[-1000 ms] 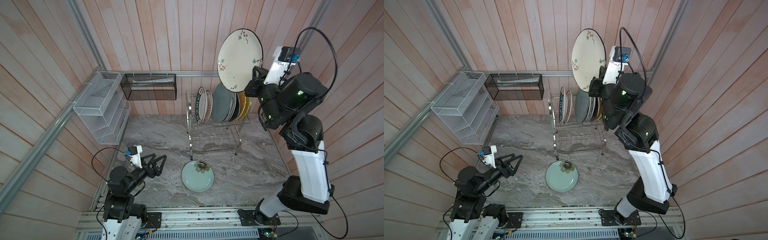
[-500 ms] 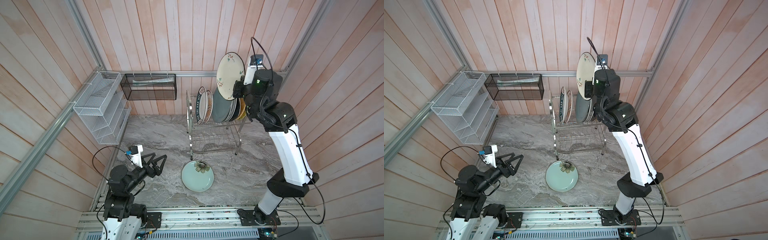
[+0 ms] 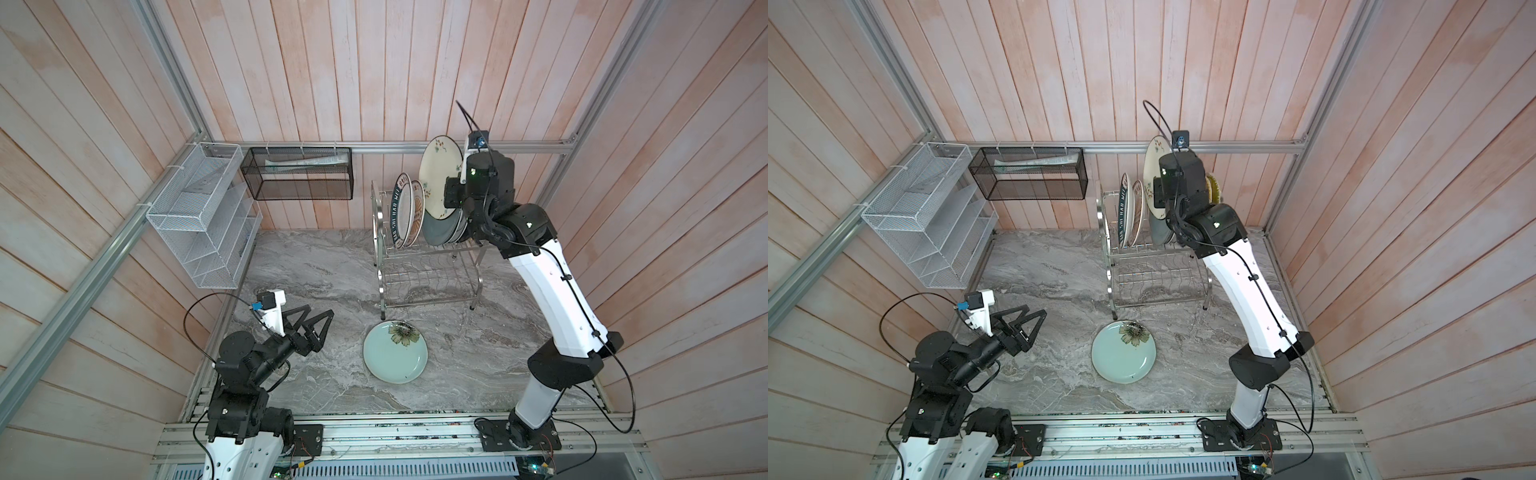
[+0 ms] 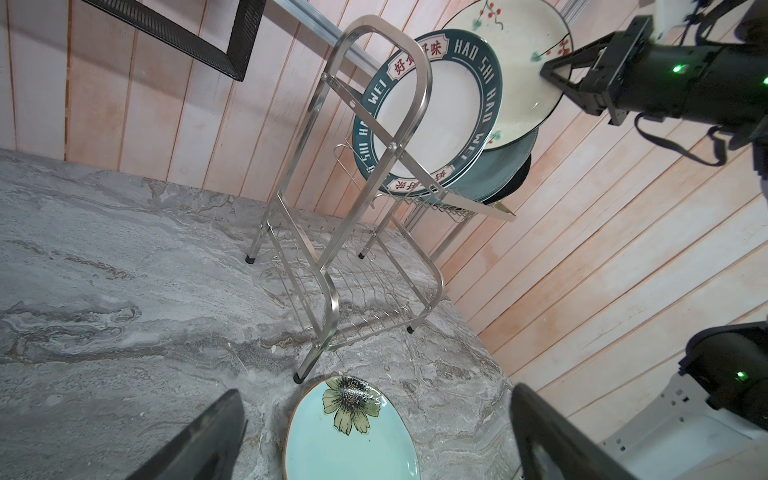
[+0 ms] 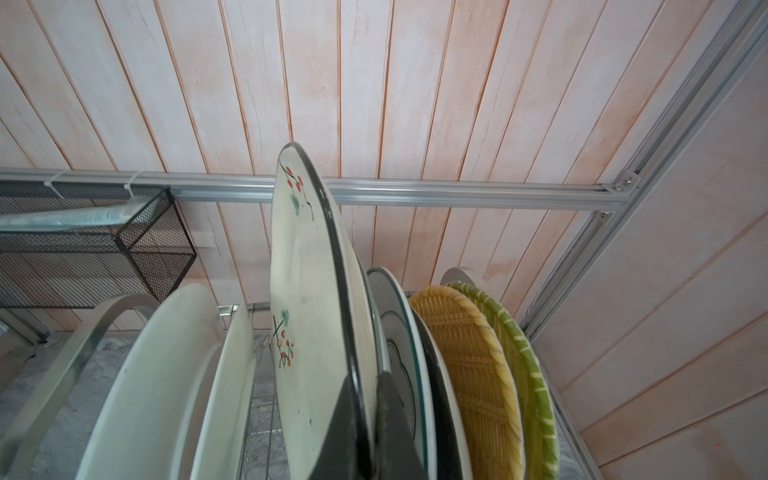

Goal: Load plates into a dish rack
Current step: Place the plate on the dish rack.

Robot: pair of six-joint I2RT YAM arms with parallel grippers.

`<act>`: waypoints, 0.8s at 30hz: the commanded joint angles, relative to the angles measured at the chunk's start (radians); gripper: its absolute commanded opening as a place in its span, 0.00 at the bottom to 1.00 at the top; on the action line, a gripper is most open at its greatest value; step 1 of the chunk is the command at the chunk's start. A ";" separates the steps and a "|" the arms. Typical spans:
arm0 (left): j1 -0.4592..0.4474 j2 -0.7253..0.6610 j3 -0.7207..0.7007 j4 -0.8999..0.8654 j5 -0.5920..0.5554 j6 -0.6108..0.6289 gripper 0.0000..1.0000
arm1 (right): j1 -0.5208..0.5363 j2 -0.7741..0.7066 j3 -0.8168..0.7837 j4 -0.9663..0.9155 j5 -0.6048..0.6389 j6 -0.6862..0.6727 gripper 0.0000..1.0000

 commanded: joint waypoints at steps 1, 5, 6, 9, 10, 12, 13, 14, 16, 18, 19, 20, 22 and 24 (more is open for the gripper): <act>0.001 -0.011 -0.009 0.027 -0.002 0.021 1.00 | 0.014 -0.013 -0.016 0.137 0.047 0.042 0.00; 0.001 -0.013 -0.010 0.027 0.001 0.021 1.00 | 0.017 -0.007 -0.051 0.143 0.049 0.061 0.00; 0.001 -0.013 -0.010 0.028 0.004 0.022 1.00 | 0.017 -0.006 -0.059 0.143 0.047 0.067 0.00; 0.001 -0.017 -0.010 0.028 0.004 0.022 1.00 | 0.020 0.003 -0.070 0.143 0.073 0.071 0.00; 0.002 -0.017 -0.010 0.028 0.005 0.020 1.00 | 0.021 0.006 -0.071 0.141 0.080 0.071 0.00; 0.001 -0.020 -0.012 0.030 0.005 0.019 1.00 | 0.024 0.010 -0.073 0.141 0.087 0.071 0.00; 0.001 -0.020 -0.012 0.031 0.005 0.018 1.00 | 0.027 0.013 -0.073 0.141 0.095 0.070 0.00; 0.001 -0.020 -0.012 0.032 0.005 0.019 1.00 | 0.028 0.014 -0.076 0.138 0.099 0.069 0.00; 0.001 -0.018 -0.012 0.031 0.006 0.018 1.00 | 0.028 0.016 -0.082 0.137 0.103 0.075 0.00; 0.002 -0.017 -0.012 0.034 0.007 0.017 1.00 | 0.035 0.021 -0.079 0.129 0.123 0.083 0.00; 0.001 -0.018 -0.014 0.037 0.007 0.015 1.00 | 0.040 0.025 -0.074 0.124 0.134 0.085 0.00; 0.001 -0.016 -0.014 0.037 0.008 0.015 1.00 | 0.044 0.026 -0.072 0.122 0.135 0.088 0.00; 0.001 -0.015 -0.015 0.038 0.011 0.016 1.00 | 0.047 0.029 -0.076 0.120 0.137 0.092 0.00; 0.000 -0.018 -0.014 0.036 0.011 0.015 1.00 | 0.049 0.035 -0.077 0.105 0.144 0.104 0.00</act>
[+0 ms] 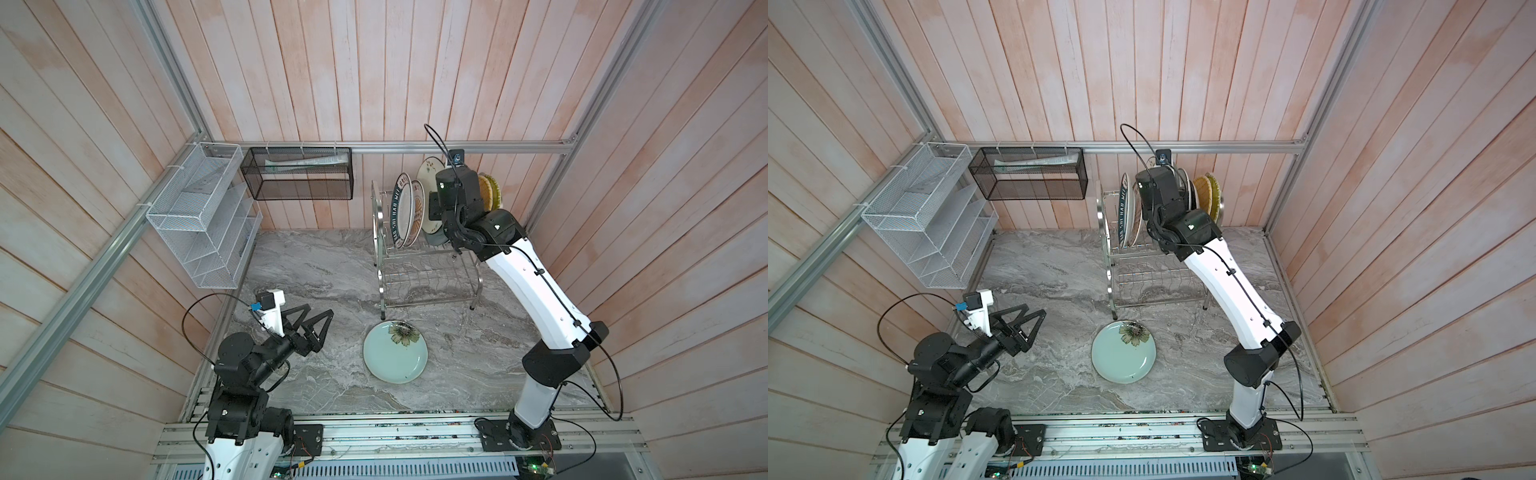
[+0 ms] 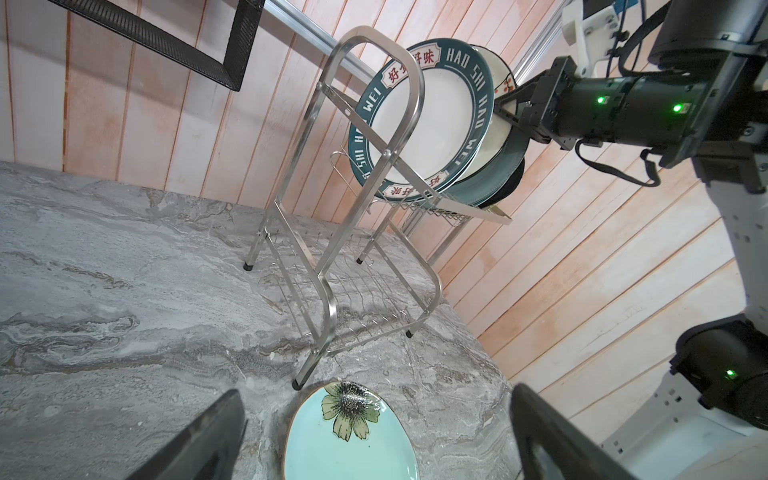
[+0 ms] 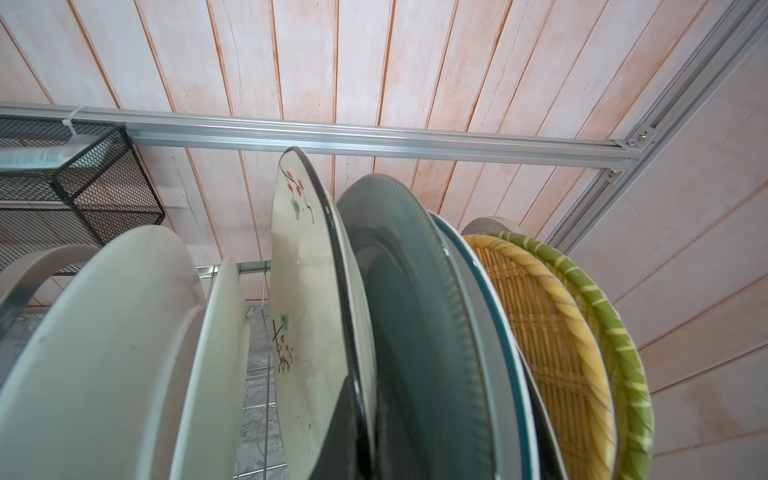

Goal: Load plates into a dish rack
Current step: Place the plate on the dish rack.

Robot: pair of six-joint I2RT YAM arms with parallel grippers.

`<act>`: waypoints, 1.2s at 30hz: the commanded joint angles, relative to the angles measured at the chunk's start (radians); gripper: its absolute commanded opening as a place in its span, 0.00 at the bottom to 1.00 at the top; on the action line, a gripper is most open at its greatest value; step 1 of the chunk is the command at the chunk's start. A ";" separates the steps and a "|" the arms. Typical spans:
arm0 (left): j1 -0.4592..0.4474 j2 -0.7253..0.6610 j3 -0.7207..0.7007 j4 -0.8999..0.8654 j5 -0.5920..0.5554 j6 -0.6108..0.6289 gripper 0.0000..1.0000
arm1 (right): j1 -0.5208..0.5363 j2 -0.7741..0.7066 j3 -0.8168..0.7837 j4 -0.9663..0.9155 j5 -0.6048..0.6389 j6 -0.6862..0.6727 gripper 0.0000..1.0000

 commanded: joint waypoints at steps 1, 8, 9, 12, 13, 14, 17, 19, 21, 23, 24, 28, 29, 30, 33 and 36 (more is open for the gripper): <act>0.001 -0.010 -0.011 0.019 0.012 0.015 1.00 | 0.012 -0.001 0.010 0.085 0.048 0.045 0.00; 0.002 -0.007 -0.011 0.023 0.019 0.017 1.00 | 0.045 0.003 -0.017 0.065 0.095 0.067 0.00; 0.004 -0.008 -0.011 0.024 0.021 0.018 1.00 | 0.051 0.003 -0.018 0.060 0.105 0.073 0.00; 0.006 -0.007 -0.012 0.027 0.028 0.015 1.00 | 0.061 -0.003 -0.021 0.047 0.097 0.095 0.00; 0.007 -0.007 -0.012 0.029 0.030 0.015 1.00 | 0.065 -0.004 -0.024 0.045 0.095 0.098 0.00; 0.009 -0.005 -0.012 0.029 0.032 0.014 1.00 | 0.070 -0.006 -0.025 0.038 0.095 0.102 0.00; 0.010 -0.006 -0.012 0.029 0.035 0.012 1.00 | 0.074 -0.013 -0.031 0.020 0.086 0.119 0.00; 0.010 -0.007 -0.013 0.030 0.038 0.011 1.00 | 0.074 -0.018 -0.042 0.025 0.078 0.119 0.00; 0.011 -0.008 -0.014 0.030 0.038 0.010 1.00 | 0.073 -0.020 -0.040 0.022 0.074 0.117 0.03; 0.009 -0.009 -0.014 0.031 0.040 0.010 1.00 | 0.070 -0.023 -0.036 0.020 0.063 0.118 0.08; 0.010 -0.009 -0.014 0.030 0.041 0.009 1.00 | 0.069 -0.024 -0.034 0.019 0.057 0.117 0.10; 0.010 -0.007 -0.017 0.036 0.044 0.007 1.00 | 0.069 -0.034 -0.032 0.013 0.029 0.134 0.17; 0.012 -0.006 -0.016 0.036 0.046 0.007 1.00 | 0.069 -0.037 -0.033 0.014 0.022 0.138 0.17; 0.012 -0.006 -0.018 0.038 0.047 0.006 1.00 | 0.069 -0.044 -0.037 0.014 0.015 0.140 0.18; 0.014 -0.004 -0.017 0.038 0.049 0.006 1.00 | 0.069 -0.061 -0.055 0.021 0.014 0.146 0.21; 0.015 -0.005 -0.018 0.038 0.052 0.004 1.00 | 0.069 -0.078 -0.072 0.026 0.015 0.144 0.24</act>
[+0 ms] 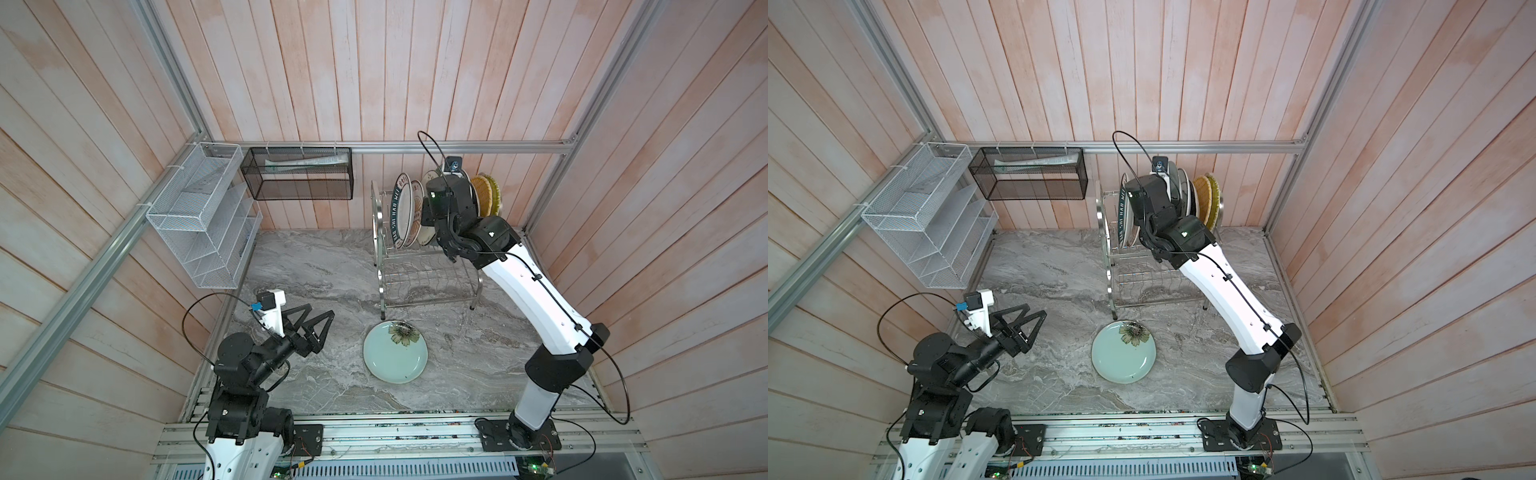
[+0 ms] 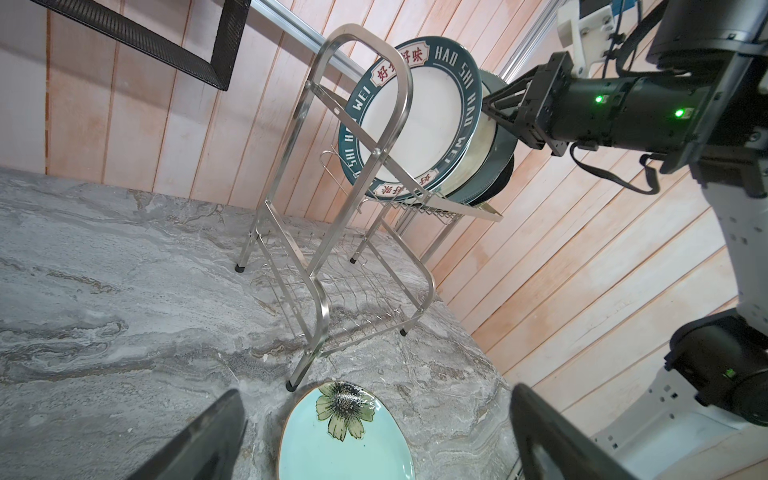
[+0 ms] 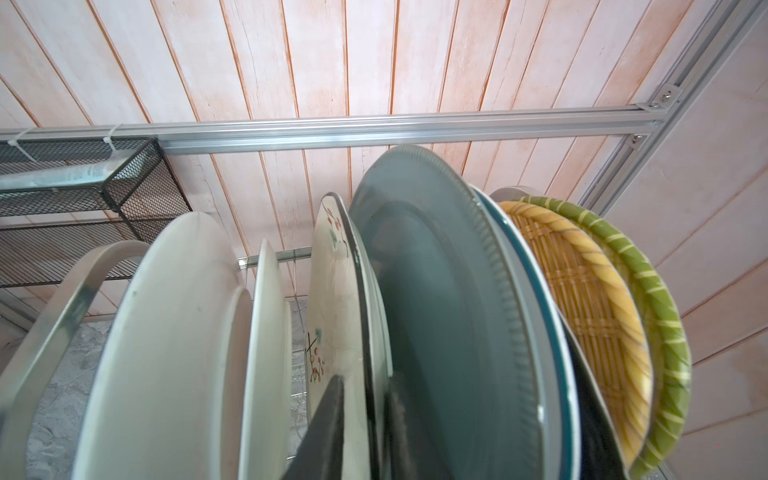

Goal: Load plates into a dish rack
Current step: Place the plate on the dish rack, then pick up the plate from the center of the table.

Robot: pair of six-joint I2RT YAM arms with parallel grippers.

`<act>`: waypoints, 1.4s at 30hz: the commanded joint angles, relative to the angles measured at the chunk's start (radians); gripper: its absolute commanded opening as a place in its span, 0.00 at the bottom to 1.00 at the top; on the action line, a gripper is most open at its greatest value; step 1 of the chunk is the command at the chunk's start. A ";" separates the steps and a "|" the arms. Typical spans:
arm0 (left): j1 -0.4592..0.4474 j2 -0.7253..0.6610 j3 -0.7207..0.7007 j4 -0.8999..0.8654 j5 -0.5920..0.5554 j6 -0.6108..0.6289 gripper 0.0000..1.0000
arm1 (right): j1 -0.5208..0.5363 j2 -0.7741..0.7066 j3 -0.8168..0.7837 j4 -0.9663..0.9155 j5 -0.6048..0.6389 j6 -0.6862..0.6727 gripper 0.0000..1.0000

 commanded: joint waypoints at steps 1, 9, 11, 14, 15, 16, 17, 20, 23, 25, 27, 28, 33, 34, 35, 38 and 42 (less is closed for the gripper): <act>0.007 -0.006 -0.016 0.027 0.022 0.006 1.00 | 0.009 -0.046 -0.024 0.027 -0.011 0.014 0.25; 0.004 0.071 -0.027 0.041 0.044 -0.031 1.00 | 0.026 -0.149 -0.117 0.114 -0.084 -0.017 0.47; -0.004 0.107 -0.026 0.030 0.048 -0.039 1.00 | 0.028 -0.203 -0.175 0.158 -0.126 -0.030 0.55; -0.034 0.132 -0.052 0.045 0.060 -0.095 1.00 | 0.032 -0.301 -0.279 0.226 -0.193 -0.047 0.67; -0.050 0.134 -0.078 0.063 0.046 -0.128 1.00 | 0.033 -0.342 -0.320 0.245 -0.217 -0.054 0.70; -0.071 0.140 -0.097 0.071 0.033 -0.149 1.00 | 0.034 -0.387 -0.366 0.269 -0.246 -0.057 0.74; -0.094 0.148 -0.112 0.070 0.017 -0.163 1.00 | 0.033 -0.426 -0.409 0.290 -0.270 -0.061 0.77; -0.218 0.204 -0.146 0.067 -0.076 -0.197 1.00 | 0.032 -0.557 -0.547 0.330 -0.350 -0.062 0.85; -0.327 0.295 -0.174 0.070 -0.189 -0.236 0.99 | 0.032 -0.674 -0.671 0.333 -0.435 -0.041 0.90; -0.369 0.374 -0.190 0.089 -0.211 -0.247 0.97 | 0.032 -0.748 -0.750 0.327 -0.493 -0.021 0.92; -0.405 0.448 -0.209 0.128 -0.207 -0.251 0.96 | 0.032 -0.809 -0.820 0.311 -0.547 0.000 0.93; -0.418 0.486 -0.216 0.155 -0.199 -0.252 0.95 | 0.032 -0.835 -0.858 0.301 -0.569 0.014 0.94; -0.435 0.660 -0.224 0.230 -0.141 -0.232 0.91 | 0.032 -0.956 -1.056 0.289 -0.696 0.082 0.96; -0.435 0.689 -0.223 0.238 -0.134 -0.227 0.90 | 0.032 -0.972 -1.099 0.295 -0.716 0.092 0.97; -0.435 0.719 -0.223 0.249 -0.128 -0.222 0.88 | 0.031 -0.987 -1.144 0.301 -0.737 0.102 0.97; -0.434 0.793 -0.229 0.310 -0.082 -0.225 0.84 | 0.029 -1.023 -1.262 0.334 -0.796 0.130 0.97; -0.435 0.872 -0.230 0.367 -0.058 -0.225 0.80 | 0.012 -1.051 -1.408 0.410 -0.908 0.162 0.98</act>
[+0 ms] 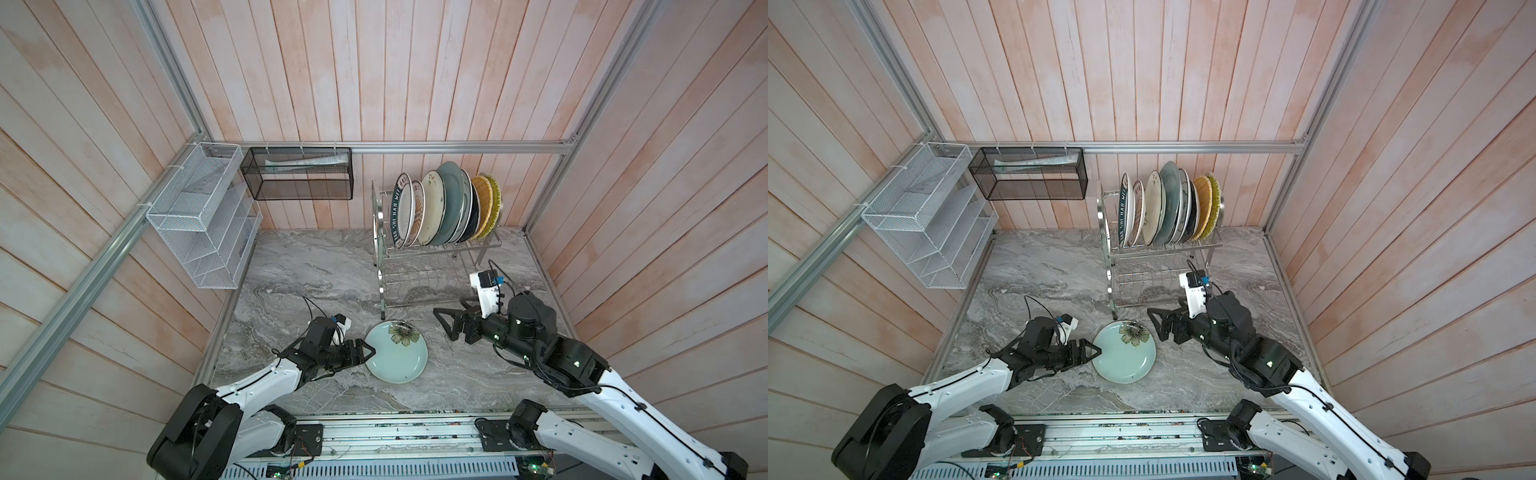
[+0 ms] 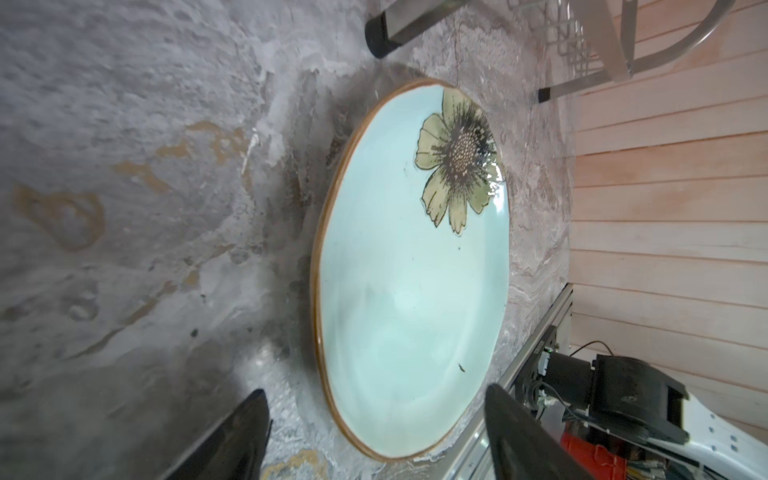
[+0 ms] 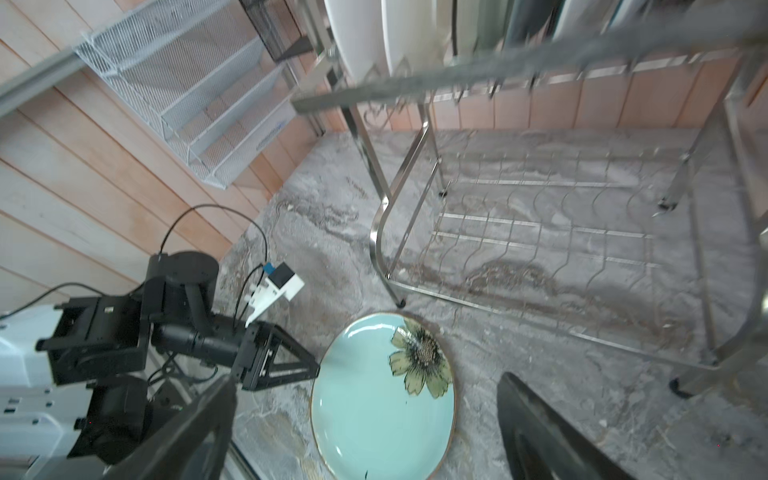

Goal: Load plates into a dish rack
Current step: Pick up the plate from the center of the table.

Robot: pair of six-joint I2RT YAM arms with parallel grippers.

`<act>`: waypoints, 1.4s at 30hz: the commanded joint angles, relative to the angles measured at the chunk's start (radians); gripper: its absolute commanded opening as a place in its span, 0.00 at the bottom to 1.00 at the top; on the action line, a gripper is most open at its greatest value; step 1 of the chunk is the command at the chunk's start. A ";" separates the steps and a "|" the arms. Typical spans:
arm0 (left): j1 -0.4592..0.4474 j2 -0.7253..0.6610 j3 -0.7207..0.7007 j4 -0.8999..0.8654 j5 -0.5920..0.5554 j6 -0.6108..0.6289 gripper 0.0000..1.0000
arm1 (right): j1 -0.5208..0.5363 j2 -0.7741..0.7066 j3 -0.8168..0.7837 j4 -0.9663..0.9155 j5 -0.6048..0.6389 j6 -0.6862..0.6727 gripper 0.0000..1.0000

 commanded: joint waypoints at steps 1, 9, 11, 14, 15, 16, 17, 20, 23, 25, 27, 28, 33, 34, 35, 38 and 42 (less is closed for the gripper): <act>-0.005 0.053 -0.011 0.097 0.049 0.010 0.78 | -0.021 -0.021 -0.075 0.087 -0.146 0.053 0.98; -0.005 0.200 -0.020 0.180 0.081 -0.016 0.66 | -0.144 -0.030 -0.244 0.228 -0.360 0.122 0.98; -0.005 0.232 -0.022 0.194 0.083 -0.024 0.62 | -0.160 -0.034 -0.253 0.236 -0.374 0.125 0.98; -0.003 0.284 -0.024 0.219 0.082 -0.043 0.57 | -0.171 -0.038 -0.257 0.233 -0.376 0.125 0.98; 0.000 0.304 -0.026 0.233 0.080 -0.055 0.52 | -0.172 -0.039 -0.258 0.233 -0.378 0.125 0.98; 0.001 0.318 -0.029 0.247 0.079 -0.066 0.47 | -0.173 -0.042 -0.260 0.234 -0.378 0.127 0.98; 0.004 0.334 -0.033 0.266 0.080 -0.080 0.41 | -0.174 -0.046 -0.262 0.234 -0.377 0.130 0.98; 0.010 0.357 -0.041 0.315 0.073 -0.110 0.27 | -0.177 -0.056 -0.270 0.231 -0.372 0.136 0.98; 0.009 0.354 -0.053 0.382 0.092 -0.147 0.17 | -0.177 -0.063 -0.274 0.226 -0.369 0.139 0.98; 0.009 0.340 -0.064 0.431 0.118 -0.171 0.10 | -0.178 -0.067 -0.275 0.223 -0.367 0.140 0.98; 0.009 0.308 -0.077 0.470 0.153 -0.195 0.02 | -0.177 -0.070 -0.274 0.216 -0.357 0.139 0.98; 0.009 0.286 -0.080 0.475 0.161 -0.202 0.00 | -0.179 -0.071 -0.272 0.212 -0.352 0.139 0.98; 0.008 0.039 -0.102 0.361 0.165 -0.208 0.00 | -0.200 -0.078 -0.262 0.201 -0.328 0.137 0.98; 0.008 -0.018 -0.101 0.323 0.159 -0.206 0.00 | -0.210 -0.076 -0.259 0.198 -0.324 0.140 0.98; 0.008 -0.083 -0.098 0.281 0.154 -0.206 0.00 | -0.222 -0.073 -0.256 0.197 -0.321 0.144 0.98; 0.008 -0.268 -0.090 0.161 0.139 -0.221 0.00 | -0.268 -0.066 -0.251 0.202 -0.340 0.168 0.98; 0.008 -0.459 -0.060 0.044 0.078 -0.255 0.00 | -0.292 -0.043 -0.236 0.213 -0.378 0.205 0.98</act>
